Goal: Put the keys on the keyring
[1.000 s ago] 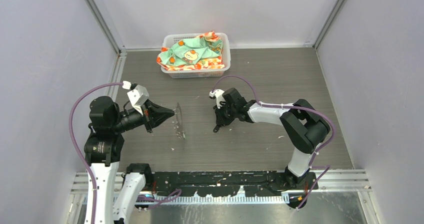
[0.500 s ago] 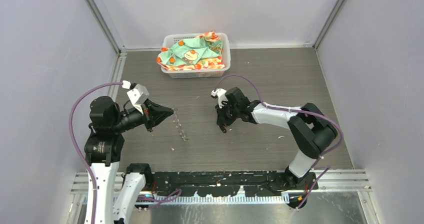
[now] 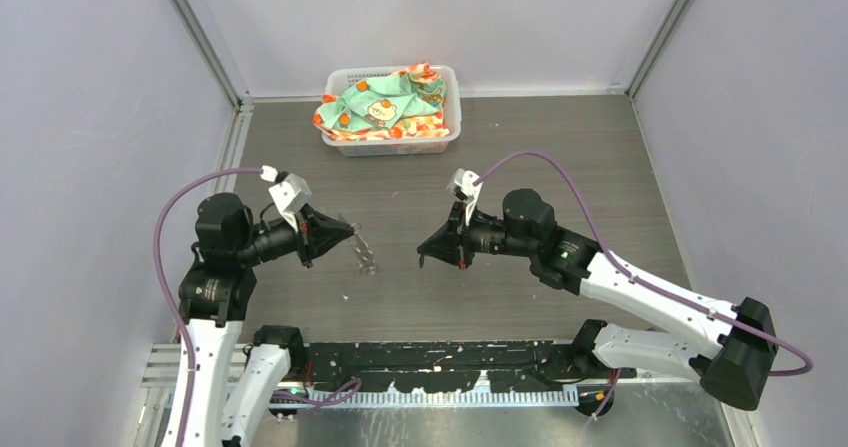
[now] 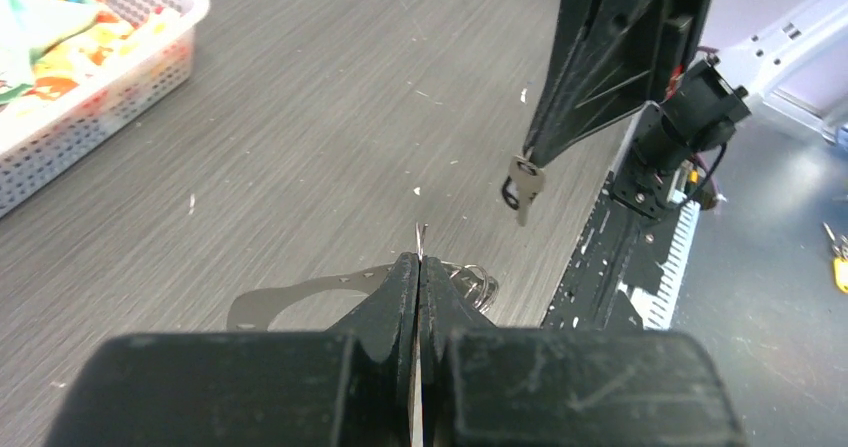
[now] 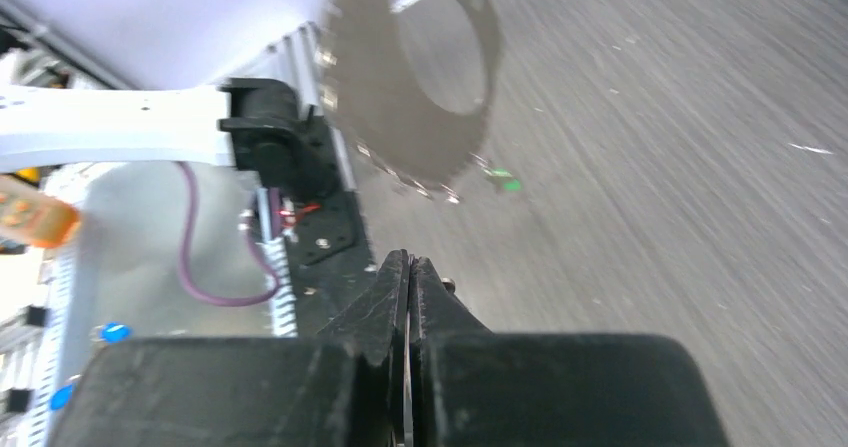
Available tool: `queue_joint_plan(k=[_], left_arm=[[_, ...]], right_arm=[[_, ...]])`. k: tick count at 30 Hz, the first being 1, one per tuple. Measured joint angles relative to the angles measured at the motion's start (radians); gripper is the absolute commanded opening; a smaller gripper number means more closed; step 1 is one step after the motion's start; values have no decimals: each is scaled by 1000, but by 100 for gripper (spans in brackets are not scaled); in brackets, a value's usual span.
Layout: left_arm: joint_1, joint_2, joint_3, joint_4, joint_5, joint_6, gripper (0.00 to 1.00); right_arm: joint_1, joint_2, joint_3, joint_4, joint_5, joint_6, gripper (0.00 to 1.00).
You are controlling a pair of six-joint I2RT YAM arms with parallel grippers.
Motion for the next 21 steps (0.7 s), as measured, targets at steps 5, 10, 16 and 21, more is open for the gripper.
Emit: queue_joint_plan(k=[5, 10, 16, 21], left_arm=[[-124, 22, -11, -1, -49, 41, 0], [-231, 43, -11, -2, -104, 93, 1], [-277, 44, -12, 2, -150, 122, 0], [-283, 30, -34, 32, -182, 89, 1]], right_arm=[[60, -30, 4, 37, -26, 68, 1], [76, -22, 4, 119, -48, 132, 1], [84, 22, 10, 247, -72, 206, 1], [91, 66, 11, 319, -82, 250, 1]])
